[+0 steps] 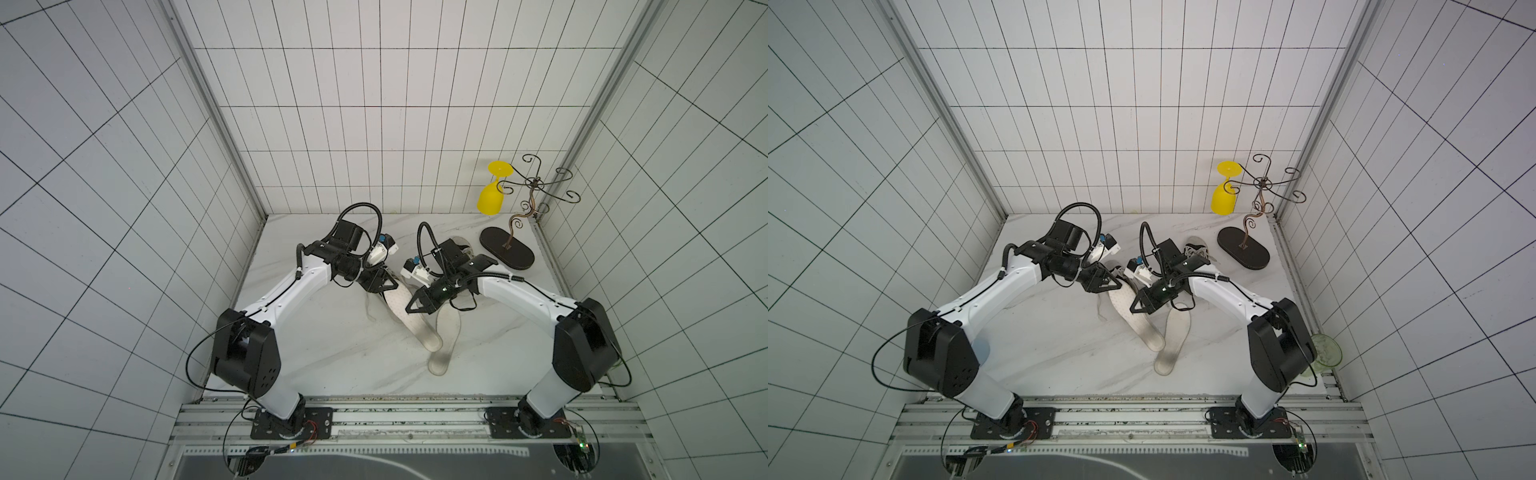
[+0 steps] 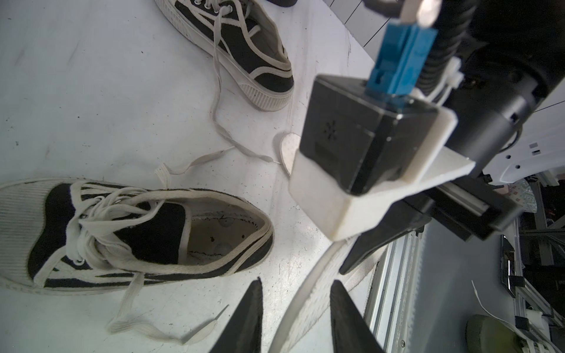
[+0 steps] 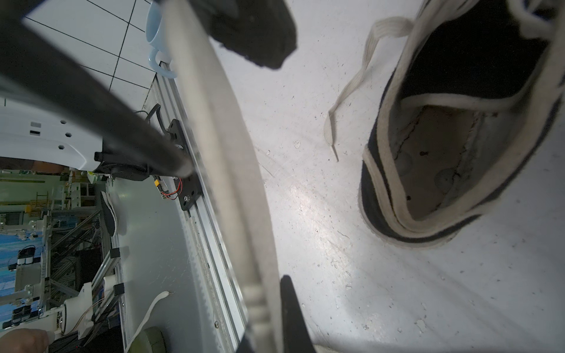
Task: Insert the insole into the shoe
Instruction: Pick up the insole from the center of the board.
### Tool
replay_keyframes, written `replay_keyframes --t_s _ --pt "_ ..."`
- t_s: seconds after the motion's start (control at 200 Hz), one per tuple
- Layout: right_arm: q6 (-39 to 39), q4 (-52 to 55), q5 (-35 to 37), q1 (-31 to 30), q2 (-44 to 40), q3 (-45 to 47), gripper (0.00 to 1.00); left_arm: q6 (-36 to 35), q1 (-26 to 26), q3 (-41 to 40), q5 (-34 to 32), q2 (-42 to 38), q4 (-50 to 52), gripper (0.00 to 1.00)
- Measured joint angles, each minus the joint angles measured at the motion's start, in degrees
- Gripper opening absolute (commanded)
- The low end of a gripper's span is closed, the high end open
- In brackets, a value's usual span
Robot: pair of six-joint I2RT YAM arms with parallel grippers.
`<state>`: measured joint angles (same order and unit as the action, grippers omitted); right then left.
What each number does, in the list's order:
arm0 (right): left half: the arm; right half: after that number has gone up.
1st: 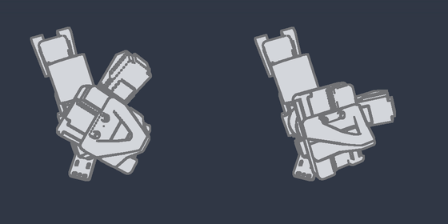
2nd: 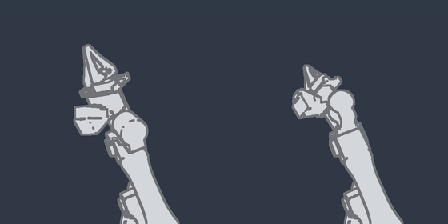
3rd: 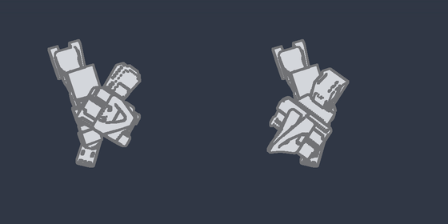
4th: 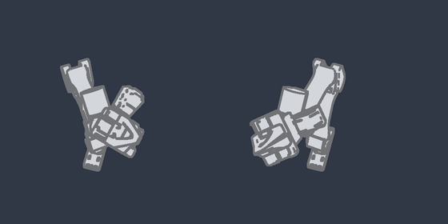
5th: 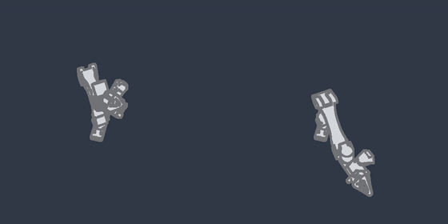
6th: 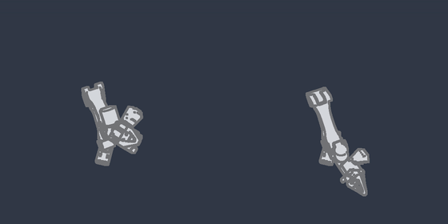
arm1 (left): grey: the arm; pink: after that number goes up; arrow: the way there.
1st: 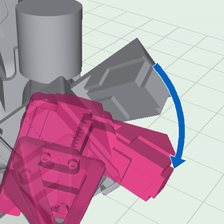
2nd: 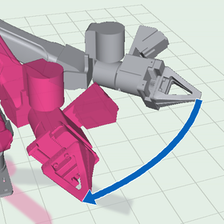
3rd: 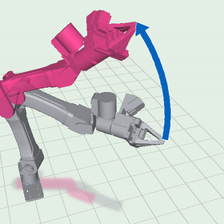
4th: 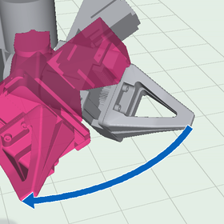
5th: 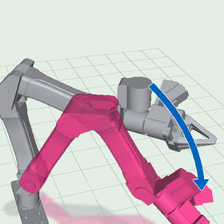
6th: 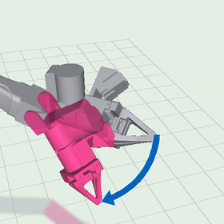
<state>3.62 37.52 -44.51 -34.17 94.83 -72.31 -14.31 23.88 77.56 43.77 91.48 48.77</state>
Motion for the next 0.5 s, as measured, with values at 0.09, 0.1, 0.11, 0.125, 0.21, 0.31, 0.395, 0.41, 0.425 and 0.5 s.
replay_keyframes --t_s 0.09,0.1,0.11,0.125,0.21,0.31,0.395,0.41,0.425,0.5 --pt "0.33 0.48 0.04 0.0 0.0 -0.11 0.03 -0.11 0.79 0.0 0.22 0.02 0.22 0.2" --pt "0.33 0.5 0.04 0.0 0.0 -0.13 0.03 -0.02 0.87 0.0 0.24 0.02 0.33 0.19" --pt "0.35 0.61 0.09 0.0 0.0 -0.17 0.03 -0.24 0.96 0.0 0.31 0.04 0.35 0.18" --pt "0.35 0.72 0.11 0.0 0.0 -0.22 0.03 0.0 1.09 0.0 0.33 0.04 0.44 0.17" --pt "0.42 1.01 0.33 0.02 0.0 -0.37 0.03 -0.17 1.2 0.0 0.5 0.15 1.03 0.08" --pt "0.57 1.03 1.16 0.0 0.0 -0.39 0.09 1.03 1.05 -0.02 0.9 0.15 1.18 0.0" --pt "0.74 0.63 2.6 0.02 -0.09 -0.42 0.37 3.76 0.66 -0.02 0.96 0.26 1.16 0.0" --pt "1.01 0.57 2.97 0.02 -0.09 -0.42 0.43 4.26 0.55 -0.02 0.94 0.33 1.22 0.0" --pt "1.11 0.46 3.34 0.02 -0.22 -0.42 0.47 4.81 0.39 -0.02 0.87 0.35 1.18 0.0" --pt "1.36 -0.28 5.66 -0.07 -1.33 -0.35 0.6 8.39 -0.37 -0.02 0.57 0.55 0.7 0.0"
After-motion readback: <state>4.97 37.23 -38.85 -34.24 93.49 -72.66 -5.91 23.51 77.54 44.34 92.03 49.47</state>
